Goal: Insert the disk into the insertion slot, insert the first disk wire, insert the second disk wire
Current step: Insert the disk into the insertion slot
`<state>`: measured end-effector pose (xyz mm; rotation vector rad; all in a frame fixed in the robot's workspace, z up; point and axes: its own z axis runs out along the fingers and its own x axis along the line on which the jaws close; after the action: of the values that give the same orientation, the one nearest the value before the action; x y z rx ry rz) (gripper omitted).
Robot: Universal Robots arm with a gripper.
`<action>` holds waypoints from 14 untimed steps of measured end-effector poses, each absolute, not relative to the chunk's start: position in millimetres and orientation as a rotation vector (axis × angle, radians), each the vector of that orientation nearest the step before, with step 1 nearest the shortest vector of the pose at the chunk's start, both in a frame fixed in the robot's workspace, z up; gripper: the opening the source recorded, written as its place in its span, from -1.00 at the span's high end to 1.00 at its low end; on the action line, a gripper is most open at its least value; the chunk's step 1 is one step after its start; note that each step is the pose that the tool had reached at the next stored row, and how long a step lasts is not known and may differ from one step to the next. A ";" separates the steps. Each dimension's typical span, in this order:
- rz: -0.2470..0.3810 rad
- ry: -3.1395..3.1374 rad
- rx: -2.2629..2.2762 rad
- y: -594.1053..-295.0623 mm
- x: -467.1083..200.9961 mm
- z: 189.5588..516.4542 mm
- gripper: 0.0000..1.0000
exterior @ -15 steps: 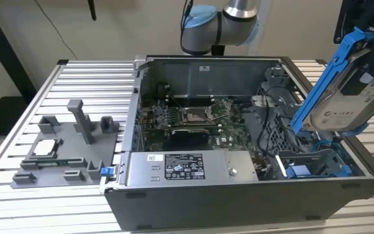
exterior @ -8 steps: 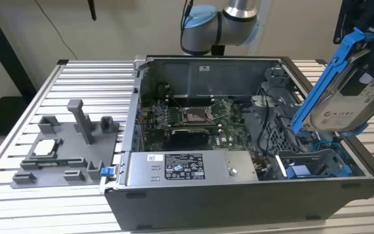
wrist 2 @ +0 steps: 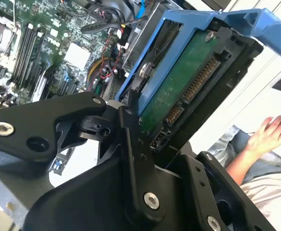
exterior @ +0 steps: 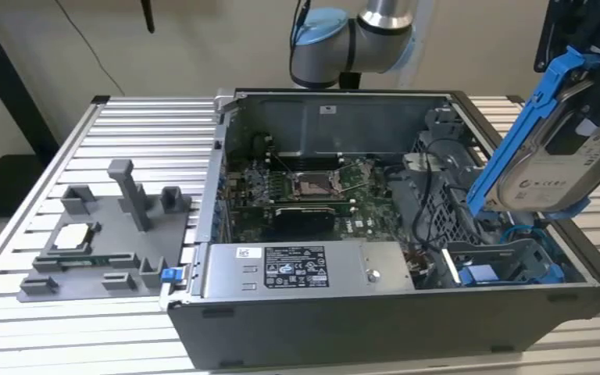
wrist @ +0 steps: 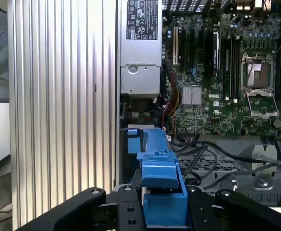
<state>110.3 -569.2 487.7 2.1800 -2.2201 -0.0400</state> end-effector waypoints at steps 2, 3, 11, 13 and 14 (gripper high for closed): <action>-0.040 -2.220 2.180 -570.6 110.3 486.4 1.00; -0.040 -2.221 2.179 -571.4 110.3 485.7 1.00; -0.040 -2.227 2.174 -579.4 110.4 477.5 1.00; -0.040 -2.229 2.171 -580.0 110.4 475.5 1.00; -0.040 -2.231 2.169 -580.3 110.4 474.3 1.00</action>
<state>110.4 -580.3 474.3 2.1688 -2.2312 -0.0403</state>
